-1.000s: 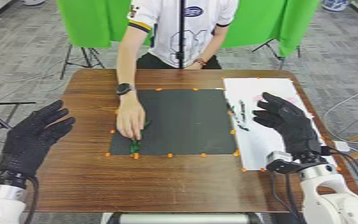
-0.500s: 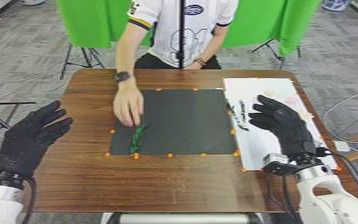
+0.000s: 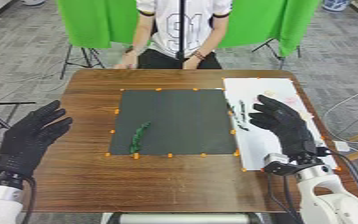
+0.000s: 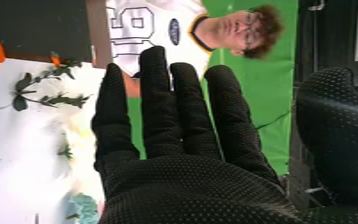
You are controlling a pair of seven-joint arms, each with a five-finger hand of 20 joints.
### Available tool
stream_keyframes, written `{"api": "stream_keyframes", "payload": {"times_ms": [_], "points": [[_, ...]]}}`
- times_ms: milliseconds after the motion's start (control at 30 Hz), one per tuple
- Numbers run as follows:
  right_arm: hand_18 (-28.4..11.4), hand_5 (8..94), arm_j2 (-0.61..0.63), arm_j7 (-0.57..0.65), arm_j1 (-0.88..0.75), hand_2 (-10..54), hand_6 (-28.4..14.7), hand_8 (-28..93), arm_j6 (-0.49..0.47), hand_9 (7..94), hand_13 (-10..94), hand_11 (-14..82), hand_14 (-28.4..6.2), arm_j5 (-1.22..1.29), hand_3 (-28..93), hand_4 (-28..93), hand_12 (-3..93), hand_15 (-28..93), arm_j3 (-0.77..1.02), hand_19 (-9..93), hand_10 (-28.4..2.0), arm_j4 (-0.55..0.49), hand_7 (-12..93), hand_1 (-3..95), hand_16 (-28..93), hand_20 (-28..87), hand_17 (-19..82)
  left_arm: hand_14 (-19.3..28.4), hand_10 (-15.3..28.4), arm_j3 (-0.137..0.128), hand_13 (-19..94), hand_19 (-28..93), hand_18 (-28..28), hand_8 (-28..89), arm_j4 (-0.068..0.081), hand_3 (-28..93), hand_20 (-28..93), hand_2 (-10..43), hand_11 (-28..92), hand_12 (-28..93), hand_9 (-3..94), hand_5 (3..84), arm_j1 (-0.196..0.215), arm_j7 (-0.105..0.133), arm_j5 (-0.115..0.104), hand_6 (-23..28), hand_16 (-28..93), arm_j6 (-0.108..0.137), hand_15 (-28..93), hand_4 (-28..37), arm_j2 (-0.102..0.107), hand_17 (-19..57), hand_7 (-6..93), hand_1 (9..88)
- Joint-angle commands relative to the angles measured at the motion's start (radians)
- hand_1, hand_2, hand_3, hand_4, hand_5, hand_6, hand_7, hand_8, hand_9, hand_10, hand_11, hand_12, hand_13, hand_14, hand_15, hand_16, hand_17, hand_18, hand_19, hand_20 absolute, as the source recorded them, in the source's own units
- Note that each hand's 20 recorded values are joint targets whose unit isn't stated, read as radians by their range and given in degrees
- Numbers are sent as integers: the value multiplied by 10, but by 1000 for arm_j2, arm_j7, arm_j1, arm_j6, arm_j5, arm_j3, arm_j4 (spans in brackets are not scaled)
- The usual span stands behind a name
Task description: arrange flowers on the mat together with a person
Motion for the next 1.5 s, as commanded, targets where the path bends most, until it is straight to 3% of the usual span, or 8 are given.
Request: {"api": "stream_keyframes", "payload": {"times_ms": [33, 200, 500, 600, 767, 933, 1100, 1500], "points": [[-216, 385, 23, -21, 16, 7, -40, -99, 8, 426, 405, 110, -115, -63, 867, -227, 206, 282, 0, 514, -139, 1, 184, 201, 282, 325, 108, 166, 139, -6, 273, 496, 239, -77, -3, 711, 158, 6, 209, 140, 325, 410, 20, -2, -3, 62, 8, 11, 365, -245, -13, -66, 134, 264], [-206, 364, 135, -25, 37, -83, -39, -110, 123, 432, 414, 168, -100, -285, 809, -278, 212, 386, 22, 544, -128, -21, 212, 251, 246, 343, 124, 166, 139, -12, 274, 495, 239, -77, -5, 712, 158, 3, 209, 140, 326, 410, 19, 5, 2, 63, 8, 13, 366, -243, -9, -66, 133, 265], [-194, 436, 333, 172, -34, -95, -43, -133, 312, 507, 499, 391, -101, -881, 621, -283, 293, 611, 98, 653, -126, -81, 344, 364, 236, 395, 191, 164, 140, -17, 274, 495, 238, -76, -11, 707, 159, -3, 208, 140, 326, 409, 38, 19, 1, 62, 8, 22, 366, -240, -10, -66, 134, 272], [-195, 487, 355, 274, -80, -95, -38, -134, 255, 544, 535, 461, -108, -980, 556, -283, 327, 653, 136, 686, -120, -106, 370, 393, 249, 409, 217, 164, 140, -17, 274, 495, 238, -76, -7, 706, 159, -3, 209, 140, 326, 409, 30, 14, 3, 62, 7, 15, 365, -239, -4, -66, 134, 272], [-198, 521, 398, 499, -93, -95, -41, -128, 15, 567, 557, 477, -111, -1121, 494, -283, 356, 668, 135, 703, -125, -141, 369, 390, 259, 417, 230, 164, 139, -22, 274, 495, 238, -76, -10, 706, 160, -3, 209, 140, 326, 408, 36, 15, 2, 62, 8, 16, 365, -238, -2, -66, 135, 272], [-199, 542, 420, 622, -113, -95, -47, -120, -51, 577, 561, 481, -120, -1140, 562, -283, 363, 675, 129, 705, -142, -136, 375, 338, 260, 408, 240, 164, 139, -19, 273, 495, 238, -76, -2, 704, 160, -2, 209, 140, 325, 408, 30, 7, 3, 62, 8, 15, 365, -238, 3, -66, 134, 272], [-200, 536, 411, 672, -131, -95, -51, -120, -146, 563, 551, 483, -124, -1124, 554, -283, 372, 675, 138, 702, -147, -141, 374, 352, 260, 395, 238, 164, 139, -21, 274, 495, 237, -77, -1, 703, 160, -1, 211, 141, 326, 408, 30, 2, 2, 62, 8, 6, 364, -237, 3, -67, 134, 272], [-202, 559, 395, 719, -99, -95, -42, -126, -200, 576, 571, 529, -117, -1131, 442, -283, 392, 701, 70, 728, -137, -101, 389, 450, 257, 386, 251, 164, 139, -17, 273, 495, 237, -76, 5, 703, 160, -1, 211, 139, 325, 409, 15, -1, -6, 63, 8, -5, 365, -237, 8, -67, 134, 272]]}}
